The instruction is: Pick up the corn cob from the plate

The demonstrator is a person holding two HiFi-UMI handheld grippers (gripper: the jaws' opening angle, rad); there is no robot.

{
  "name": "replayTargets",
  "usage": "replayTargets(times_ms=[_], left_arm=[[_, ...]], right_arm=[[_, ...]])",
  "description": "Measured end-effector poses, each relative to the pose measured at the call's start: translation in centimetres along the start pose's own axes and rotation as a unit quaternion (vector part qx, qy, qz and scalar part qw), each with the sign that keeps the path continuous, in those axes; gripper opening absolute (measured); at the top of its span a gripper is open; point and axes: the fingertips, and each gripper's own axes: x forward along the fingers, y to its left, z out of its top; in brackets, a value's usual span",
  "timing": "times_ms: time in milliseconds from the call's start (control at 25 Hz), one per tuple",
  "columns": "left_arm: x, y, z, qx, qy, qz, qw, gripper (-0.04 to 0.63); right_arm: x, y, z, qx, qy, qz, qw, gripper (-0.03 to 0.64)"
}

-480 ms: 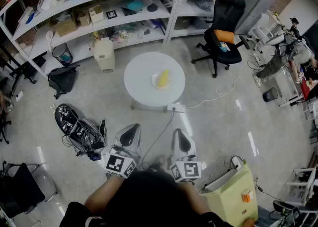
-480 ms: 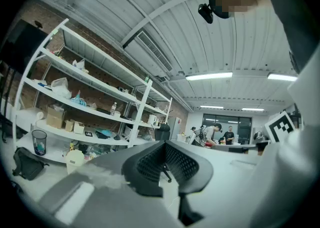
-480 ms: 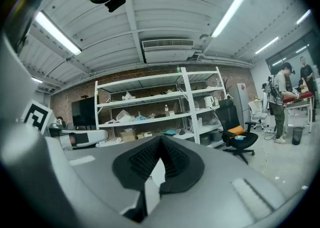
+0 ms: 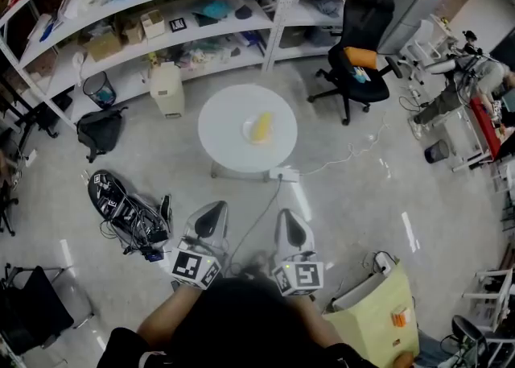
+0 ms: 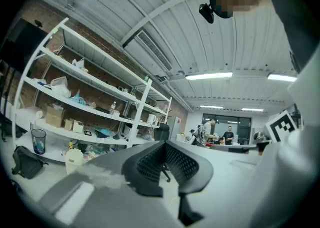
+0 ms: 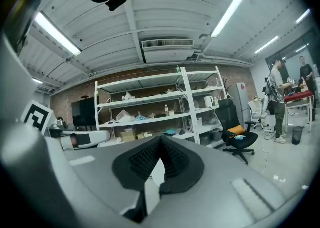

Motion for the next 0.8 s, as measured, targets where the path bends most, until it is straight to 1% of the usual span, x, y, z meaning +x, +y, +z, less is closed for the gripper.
replayTargets(times_ms=[440, 800], left_arm=[[1.2, -1.5, -0.4, -0.002, 0.003, 0.006, 1.0000, 0.002], [3.8, -4.2, -1.2, 0.004, 0.001, 0.030, 0.9995, 0.002]], right_arm=[[-0.2, -2.0, 0.7, 0.003, -0.007, -0.007, 1.000, 0.006], [-0.4, -5.2, 1.3, 0.004, -0.010, 0.025, 1.000, 0.006]])
